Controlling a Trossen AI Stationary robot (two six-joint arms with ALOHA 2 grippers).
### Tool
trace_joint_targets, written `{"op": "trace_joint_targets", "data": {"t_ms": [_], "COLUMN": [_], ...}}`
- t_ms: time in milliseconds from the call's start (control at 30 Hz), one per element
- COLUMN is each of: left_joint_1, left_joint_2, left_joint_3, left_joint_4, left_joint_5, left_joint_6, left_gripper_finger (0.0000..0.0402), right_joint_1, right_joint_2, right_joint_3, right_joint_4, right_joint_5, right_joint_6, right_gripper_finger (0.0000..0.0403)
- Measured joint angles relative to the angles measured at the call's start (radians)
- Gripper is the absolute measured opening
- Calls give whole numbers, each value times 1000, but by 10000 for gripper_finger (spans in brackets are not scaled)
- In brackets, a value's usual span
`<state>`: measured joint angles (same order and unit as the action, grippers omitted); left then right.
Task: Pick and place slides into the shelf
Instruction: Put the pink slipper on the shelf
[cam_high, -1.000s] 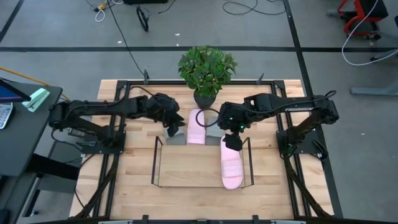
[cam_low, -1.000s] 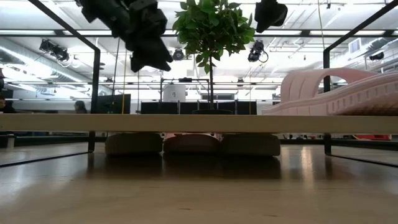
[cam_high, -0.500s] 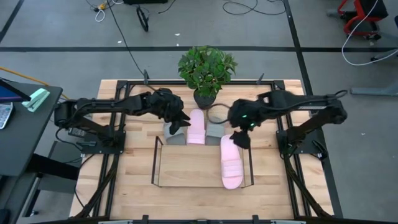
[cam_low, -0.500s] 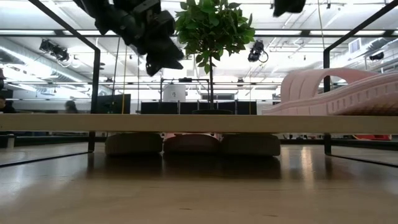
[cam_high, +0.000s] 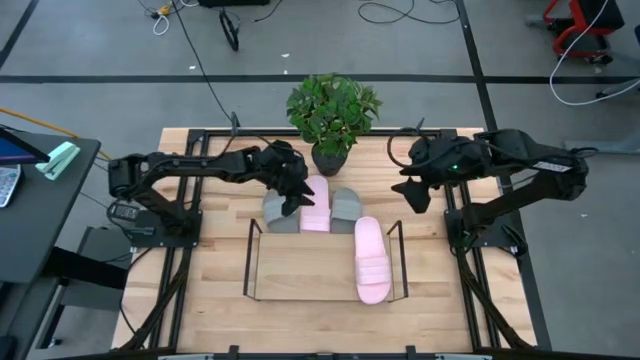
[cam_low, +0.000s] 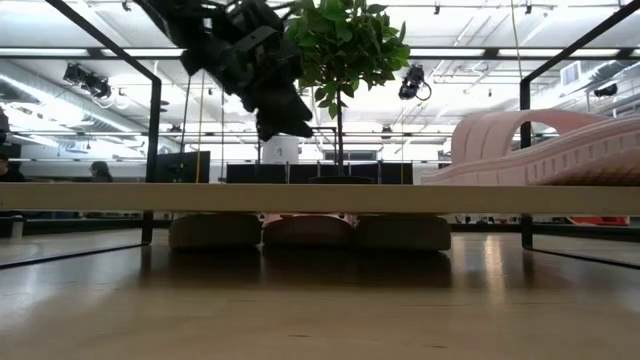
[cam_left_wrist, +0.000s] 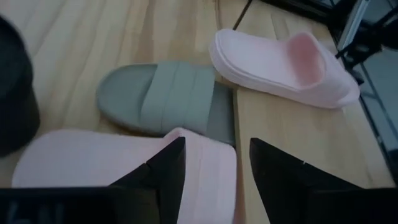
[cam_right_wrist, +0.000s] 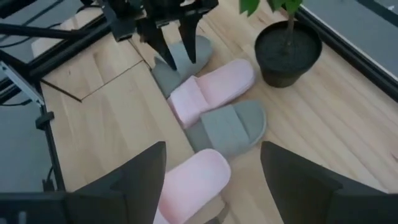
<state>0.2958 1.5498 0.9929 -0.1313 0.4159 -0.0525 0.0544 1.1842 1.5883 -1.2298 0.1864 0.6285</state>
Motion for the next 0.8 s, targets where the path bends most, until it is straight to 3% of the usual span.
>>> {"op": "trace_joint_targets", "data": {"t_ms": [300,800], "left_joint_1": [20,47], "left_joint_2": [139,219], "left_joint_3": [105,106], "left_joint_4": [-196,-186], "left_joint_5": [9,10], "left_joint_6": [116,154], "left_gripper_finger": [190,195], "right_joint_1": [1,1], "right_joint_2": [-2,0], "right_joint_3": [-8,-8], "right_joint_4": [-9,-13], "right_joint_5": [1,15], "right_joint_6": [0,-2], "right_gripper_finger": [267,267]}}
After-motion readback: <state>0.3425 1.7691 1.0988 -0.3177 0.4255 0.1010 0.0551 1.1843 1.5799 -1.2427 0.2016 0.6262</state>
